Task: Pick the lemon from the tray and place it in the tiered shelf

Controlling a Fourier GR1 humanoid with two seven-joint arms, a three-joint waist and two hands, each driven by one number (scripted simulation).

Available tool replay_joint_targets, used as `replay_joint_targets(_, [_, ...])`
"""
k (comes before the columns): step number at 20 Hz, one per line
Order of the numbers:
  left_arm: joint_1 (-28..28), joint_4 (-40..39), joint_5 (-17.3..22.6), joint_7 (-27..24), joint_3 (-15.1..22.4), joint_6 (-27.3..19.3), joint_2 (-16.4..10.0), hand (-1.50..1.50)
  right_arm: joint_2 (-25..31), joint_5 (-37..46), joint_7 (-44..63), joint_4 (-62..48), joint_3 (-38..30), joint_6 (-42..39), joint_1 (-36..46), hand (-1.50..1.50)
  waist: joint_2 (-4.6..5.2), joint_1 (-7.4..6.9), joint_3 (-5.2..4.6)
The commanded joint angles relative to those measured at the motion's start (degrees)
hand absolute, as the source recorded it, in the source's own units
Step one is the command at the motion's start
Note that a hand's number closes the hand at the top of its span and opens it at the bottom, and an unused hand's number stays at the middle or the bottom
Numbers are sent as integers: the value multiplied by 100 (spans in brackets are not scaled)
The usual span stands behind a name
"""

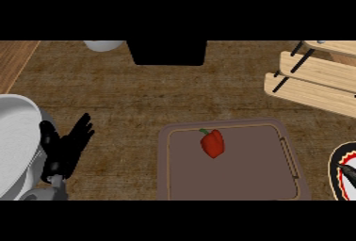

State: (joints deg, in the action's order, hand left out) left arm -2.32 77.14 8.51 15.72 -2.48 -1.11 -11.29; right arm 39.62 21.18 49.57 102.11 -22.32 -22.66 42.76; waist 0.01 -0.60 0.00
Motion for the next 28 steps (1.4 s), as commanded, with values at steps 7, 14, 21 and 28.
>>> replay_joint_targets(7, [27, 122, 68, 135, -125, 200, -108, 0, 822, 15, -1243, -2388, 33, -138, 846, 150, 14, -29, -2])
replay_joint_targets(14, [-357, -458, 123, -27, -356, 425, -264, 0, 880, 463, -2231, -3671, 525, 96, 1362, 150, 33, -48, -5])
replay_joint_targets(21, [-45, -117, -150, -70, -89, 118, 121, 0, 566, 1015, -3021, -4305, 698, 949, 1001, 150, 11, 2, -1])
replay_joint_targets(28, [-364, -557, -75, -179, -368, 275, -64, 0, 670, 1344, -3792, -5504, 756, 1353, 1505, 150, 23, -7, -2])
